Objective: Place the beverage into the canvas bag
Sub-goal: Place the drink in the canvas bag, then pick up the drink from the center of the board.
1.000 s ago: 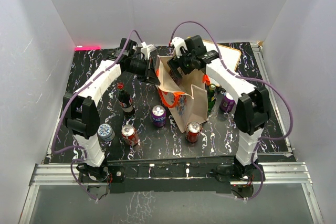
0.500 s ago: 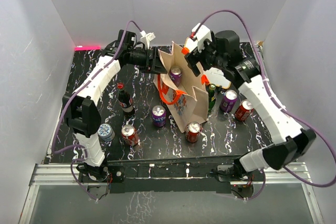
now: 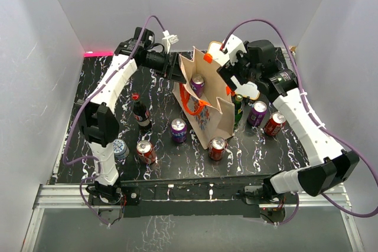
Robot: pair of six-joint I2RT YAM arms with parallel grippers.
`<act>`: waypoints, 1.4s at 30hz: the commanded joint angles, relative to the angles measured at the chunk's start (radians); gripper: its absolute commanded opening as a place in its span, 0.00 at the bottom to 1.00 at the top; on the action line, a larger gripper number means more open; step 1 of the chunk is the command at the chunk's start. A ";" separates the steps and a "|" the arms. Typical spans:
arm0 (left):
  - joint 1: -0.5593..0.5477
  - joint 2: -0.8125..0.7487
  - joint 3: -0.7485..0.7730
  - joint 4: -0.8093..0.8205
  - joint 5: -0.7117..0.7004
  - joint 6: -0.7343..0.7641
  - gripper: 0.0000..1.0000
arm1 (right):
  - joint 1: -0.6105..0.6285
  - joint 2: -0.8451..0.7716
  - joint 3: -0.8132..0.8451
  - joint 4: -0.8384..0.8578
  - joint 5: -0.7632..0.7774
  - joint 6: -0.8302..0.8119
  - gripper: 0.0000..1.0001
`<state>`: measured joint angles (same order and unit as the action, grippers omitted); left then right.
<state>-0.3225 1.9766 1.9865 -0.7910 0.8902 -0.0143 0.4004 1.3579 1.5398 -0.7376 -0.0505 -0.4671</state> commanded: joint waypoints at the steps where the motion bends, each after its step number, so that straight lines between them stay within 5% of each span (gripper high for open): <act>1: 0.019 -0.031 0.084 -0.304 0.141 0.360 0.75 | -0.003 0.006 0.013 -0.055 -0.003 0.000 0.89; 5: 0.040 -0.070 0.054 -0.422 0.128 0.503 0.76 | -0.005 -0.050 -0.009 -0.087 -0.022 0.046 0.90; 11: 0.110 -0.181 -0.105 -0.065 0.115 0.171 0.77 | -0.126 -0.094 -0.062 -0.060 -0.049 0.112 0.90; 15: 0.113 -0.205 -0.182 0.143 -0.030 -0.045 0.79 | -0.217 -0.089 -0.080 -0.053 -0.087 0.145 0.90; 23: 0.109 -0.112 -0.149 0.201 -0.119 -0.282 0.77 | -0.374 -0.023 -0.126 -0.088 -0.149 0.066 0.89; 29: 0.104 -0.095 -0.093 0.280 -0.093 -0.328 0.77 | -0.391 -0.082 -0.259 -0.021 -0.145 -0.063 0.90; 36: 0.088 0.017 0.034 0.283 -0.109 -0.400 0.75 | -0.396 0.007 -0.230 -0.060 -0.134 -0.005 0.89; 42: 0.051 0.014 -0.004 0.320 -0.072 -0.349 0.75 | -0.396 0.049 -0.230 -0.078 -0.177 0.014 0.89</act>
<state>-0.2432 2.0068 1.9884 -0.4923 0.7757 -0.3710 0.0101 1.4082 1.2896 -0.8322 -0.1955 -0.4652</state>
